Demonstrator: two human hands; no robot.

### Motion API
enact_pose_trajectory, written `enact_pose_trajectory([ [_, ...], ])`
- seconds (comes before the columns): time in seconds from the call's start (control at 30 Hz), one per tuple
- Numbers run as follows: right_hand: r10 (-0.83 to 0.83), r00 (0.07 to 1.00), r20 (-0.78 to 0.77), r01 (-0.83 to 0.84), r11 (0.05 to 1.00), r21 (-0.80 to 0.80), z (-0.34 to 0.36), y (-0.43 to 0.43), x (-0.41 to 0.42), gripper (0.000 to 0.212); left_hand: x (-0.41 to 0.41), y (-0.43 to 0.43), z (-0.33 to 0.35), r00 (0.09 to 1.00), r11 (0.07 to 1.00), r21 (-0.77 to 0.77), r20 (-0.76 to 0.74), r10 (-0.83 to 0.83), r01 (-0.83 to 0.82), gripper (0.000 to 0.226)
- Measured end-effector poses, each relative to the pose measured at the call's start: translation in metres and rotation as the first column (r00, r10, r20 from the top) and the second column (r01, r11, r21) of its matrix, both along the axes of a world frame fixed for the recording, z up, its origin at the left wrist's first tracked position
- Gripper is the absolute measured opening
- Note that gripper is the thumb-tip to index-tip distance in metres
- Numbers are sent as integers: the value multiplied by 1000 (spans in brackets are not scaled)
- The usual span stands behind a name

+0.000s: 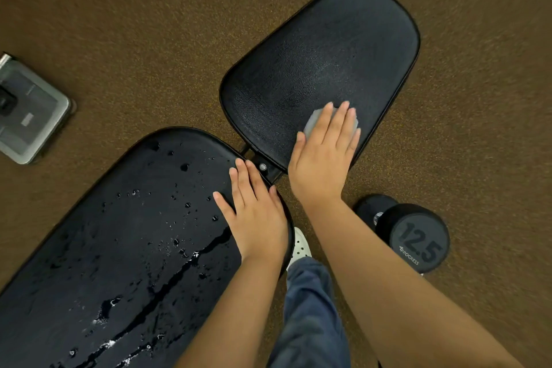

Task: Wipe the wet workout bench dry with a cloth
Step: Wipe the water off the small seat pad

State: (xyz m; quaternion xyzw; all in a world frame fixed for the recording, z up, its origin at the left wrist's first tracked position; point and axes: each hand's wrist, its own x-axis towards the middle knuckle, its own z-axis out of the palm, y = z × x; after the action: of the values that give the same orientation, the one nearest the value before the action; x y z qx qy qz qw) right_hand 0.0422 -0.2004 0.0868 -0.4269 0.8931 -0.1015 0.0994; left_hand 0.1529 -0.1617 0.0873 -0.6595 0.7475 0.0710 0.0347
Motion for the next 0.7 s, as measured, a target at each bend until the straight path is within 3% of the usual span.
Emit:
enact_pose_trajectory([
  [0.2, -83, 996, -39, 84, 996, 17, -1, -42, -40, 64, 2, 0, 1, 1000, 1000, 2, 20, -12, 12, 57],
  [0.7, 107, 991, -78, -104, 994, 42, -3, -110, -149, 64, 1, -3, 7, 1000, 997, 78, 11, -9, 8, 57],
])
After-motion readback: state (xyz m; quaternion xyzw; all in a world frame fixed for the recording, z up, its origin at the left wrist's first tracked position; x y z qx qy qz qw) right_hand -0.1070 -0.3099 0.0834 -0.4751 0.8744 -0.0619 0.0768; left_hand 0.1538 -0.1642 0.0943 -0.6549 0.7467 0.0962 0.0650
